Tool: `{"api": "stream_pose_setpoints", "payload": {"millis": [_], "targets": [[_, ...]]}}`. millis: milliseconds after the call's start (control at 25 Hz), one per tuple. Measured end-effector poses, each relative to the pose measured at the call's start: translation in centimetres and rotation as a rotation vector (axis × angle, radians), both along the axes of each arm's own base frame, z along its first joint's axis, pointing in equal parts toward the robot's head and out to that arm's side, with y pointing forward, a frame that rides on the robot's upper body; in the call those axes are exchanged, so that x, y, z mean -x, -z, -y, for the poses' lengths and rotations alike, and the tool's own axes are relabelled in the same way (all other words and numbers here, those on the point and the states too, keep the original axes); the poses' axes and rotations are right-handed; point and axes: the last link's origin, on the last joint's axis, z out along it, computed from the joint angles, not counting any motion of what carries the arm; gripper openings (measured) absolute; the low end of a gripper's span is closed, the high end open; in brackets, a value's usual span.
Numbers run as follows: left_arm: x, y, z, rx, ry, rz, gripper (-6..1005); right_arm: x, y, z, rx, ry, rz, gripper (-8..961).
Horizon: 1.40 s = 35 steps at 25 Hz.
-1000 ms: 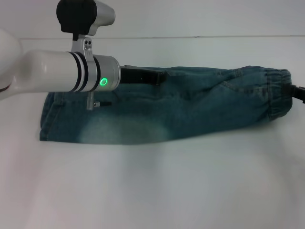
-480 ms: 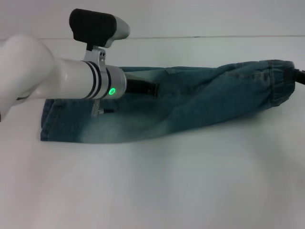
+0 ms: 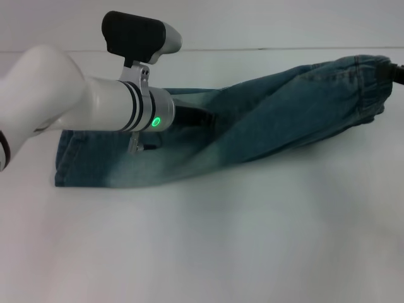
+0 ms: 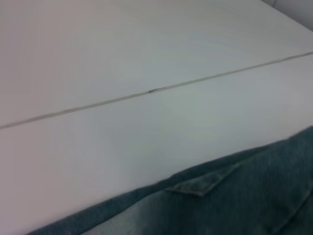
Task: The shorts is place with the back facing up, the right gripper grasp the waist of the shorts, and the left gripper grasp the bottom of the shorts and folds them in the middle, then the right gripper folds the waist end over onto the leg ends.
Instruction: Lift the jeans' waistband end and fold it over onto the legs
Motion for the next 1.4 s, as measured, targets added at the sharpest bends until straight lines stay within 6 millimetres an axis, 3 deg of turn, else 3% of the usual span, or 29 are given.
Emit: {"api": "stream_pose_setpoints", "payload": {"millis": [360, 800, 1400], "targets": [[0.2, 1.1, 0.7, 0.031, -0.008, -0.021, 23, 2.1, -1.6, -0.7, -0.015, -0.041, 0.029, 41], [-1.9, 2.7, 2.5, 0.138, -0.006, 0.065, 34, 3.9, -2.7, -1.2, -0.018, -0.087, 0.052, 41], [-3.6, 4.6, 5.2, 0.268, 0.003, 0.159, 51, 6.3, -2.4, -2.6, 0.022, -0.141, 0.085, 41]]}}
